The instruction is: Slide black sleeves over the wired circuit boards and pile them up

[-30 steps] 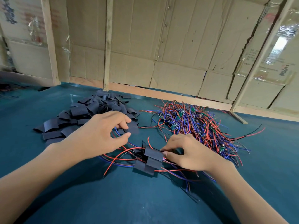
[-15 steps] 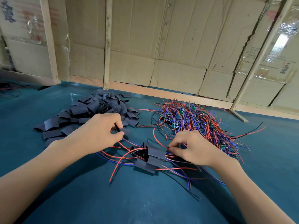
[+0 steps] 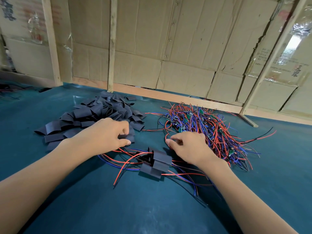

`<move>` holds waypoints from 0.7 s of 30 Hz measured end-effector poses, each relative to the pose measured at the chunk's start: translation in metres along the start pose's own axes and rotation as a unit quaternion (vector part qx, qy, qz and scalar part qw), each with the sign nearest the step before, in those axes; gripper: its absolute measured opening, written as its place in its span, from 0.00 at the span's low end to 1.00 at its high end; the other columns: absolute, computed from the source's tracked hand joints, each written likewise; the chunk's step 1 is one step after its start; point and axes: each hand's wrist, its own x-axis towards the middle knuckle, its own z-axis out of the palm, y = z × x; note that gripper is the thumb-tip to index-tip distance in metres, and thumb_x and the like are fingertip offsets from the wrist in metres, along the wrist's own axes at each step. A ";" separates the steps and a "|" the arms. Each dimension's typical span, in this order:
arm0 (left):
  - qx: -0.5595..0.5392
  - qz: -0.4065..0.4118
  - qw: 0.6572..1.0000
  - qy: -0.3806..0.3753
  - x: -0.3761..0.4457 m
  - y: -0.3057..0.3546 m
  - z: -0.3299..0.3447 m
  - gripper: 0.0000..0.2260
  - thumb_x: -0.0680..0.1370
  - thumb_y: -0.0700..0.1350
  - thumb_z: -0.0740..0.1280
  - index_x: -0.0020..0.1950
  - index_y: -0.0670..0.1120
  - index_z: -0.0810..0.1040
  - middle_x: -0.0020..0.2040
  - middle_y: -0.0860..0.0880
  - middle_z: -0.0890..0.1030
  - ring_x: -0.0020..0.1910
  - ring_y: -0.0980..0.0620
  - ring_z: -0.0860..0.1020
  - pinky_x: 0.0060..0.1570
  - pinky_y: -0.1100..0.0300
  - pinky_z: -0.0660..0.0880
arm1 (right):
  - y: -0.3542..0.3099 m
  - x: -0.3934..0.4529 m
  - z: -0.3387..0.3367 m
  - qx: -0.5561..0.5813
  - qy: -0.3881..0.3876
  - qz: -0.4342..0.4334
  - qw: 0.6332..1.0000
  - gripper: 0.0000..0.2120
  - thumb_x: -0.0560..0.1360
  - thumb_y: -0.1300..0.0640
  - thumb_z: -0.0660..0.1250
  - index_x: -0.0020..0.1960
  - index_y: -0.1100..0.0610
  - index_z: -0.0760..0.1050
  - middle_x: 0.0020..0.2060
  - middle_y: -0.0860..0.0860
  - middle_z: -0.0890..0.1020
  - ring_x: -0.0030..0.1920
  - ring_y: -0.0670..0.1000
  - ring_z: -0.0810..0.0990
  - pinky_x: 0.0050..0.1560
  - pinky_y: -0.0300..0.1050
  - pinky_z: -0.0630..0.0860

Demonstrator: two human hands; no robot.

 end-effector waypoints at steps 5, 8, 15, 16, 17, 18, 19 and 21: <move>0.021 0.016 1.000 0.010 0.001 0.004 0.003 0.19 0.76 0.60 0.67 0.65 0.58 0.71 0.56 0.54 0.81 0.55 0.51 0.78 0.53 0.58 0.73 | -0.005 0.010 0.000 -0.010 -0.017 0.017 1.000 0.09 0.78 0.47 0.67 0.47 0.48 0.85 0.41 0.48 0.85 0.49 0.55 0.78 0.53 0.49 0.56; 0.041 0.023 0.999 0.023 -0.001 0.006 0.002 0.20 0.77 0.59 0.66 0.67 0.58 0.70 0.57 0.53 0.81 0.57 0.50 0.78 0.53 0.58 0.71 | -0.007 0.009 0.000 -0.028 -0.023 0.018 0.999 0.08 0.77 0.54 0.66 0.46 0.53 0.85 0.43 0.50 0.86 0.49 0.57 0.80 0.52 0.49 0.56; 0.002 0.042 0.993 0.110 -0.008 0.010 -0.016 0.23 0.76 0.61 0.64 0.69 0.59 0.66 0.58 0.55 0.81 0.58 0.53 0.79 0.54 0.57 0.74 | -0.013 0.006 -0.004 -0.132 -0.055 -0.034 0.989 0.09 0.74 0.57 0.60 0.36 0.55 0.72 0.35 0.50 0.72 0.41 0.58 0.70 0.51 0.51 0.60; -0.017 0.052 0.991 0.122 -0.012 0.014 -0.018 0.22 0.75 0.61 0.63 0.69 0.60 0.66 0.57 0.56 0.81 0.56 0.53 0.79 0.55 0.56 0.75 | -0.012 0.005 -0.005 -0.125 -0.059 -0.032 0.990 0.09 0.74 0.56 0.59 0.35 0.55 0.71 0.36 0.50 0.72 0.42 0.57 0.70 0.51 0.52 0.60; -0.035 0.065 0.988 0.134 -0.015 0.017 -0.018 0.22 0.75 0.61 0.64 0.68 0.61 0.66 0.56 0.57 0.80 0.55 0.54 0.79 0.55 0.56 0.75 | -0.012 0.004 -0.007 -0.110 -0.060 -0.028 0.992 0.11 0.75 0.56 0.59 0.35 0.54 0.70 0.36 0.49 0.73 0.43 0.57 0.71 0.52 0.51 0.59; -0.050 0.077 0.986 0.142 -0.019 0.021 -0.018 0.22 0.75 0.60 0.65 0.68 0.62 0.67 0.55 0.58 0.80 0.55 0.56 0.79 0.55 0.58 0.75 | -0.012 0.001 -0.010 -0.090 -0.057 -0.025 0.994 0.11 0.77 0.55 0.59 0.36 0.54 0.70 0.37 0.49 0.74 0.43 0.56 0.73 0.51 0.50 0.58; -0.061 0.088 0.983 0.146 -0.022 0.024 -0.018 0.23 0.75 0.59 0.67 0.69 0.62 0.67 0.56 0.58 0.79 0.55 0.58 0.78 0.55 0.60 0.74 | -0.011 -0.001 -0.015 -0.066 -0.051 -0.023 0.996 0.10 0.78 0.55 0.59 0.38 0.53 0.71 0.39 0.49 0.77 0.44 0.55 0.75 0.52 0.49 0.58; -0.068 0.112 0.978 0.160 -0.029 0.030 -0.017 0.24 0.75 0.57 0.68 0.70 0.60 0.68 0.57 0.59 0.78 0.56 0.61 0.77 0.56 0.64 0.72 | -0.011 -0.009 -0.028 0.010 -0.038 -0.030 0.999 0.05 0.80 0.56 0.61 0.46 0.53 0.73 0.41 0.49 0.81 0.45 0.54 0.79 0.56 0.47 0.62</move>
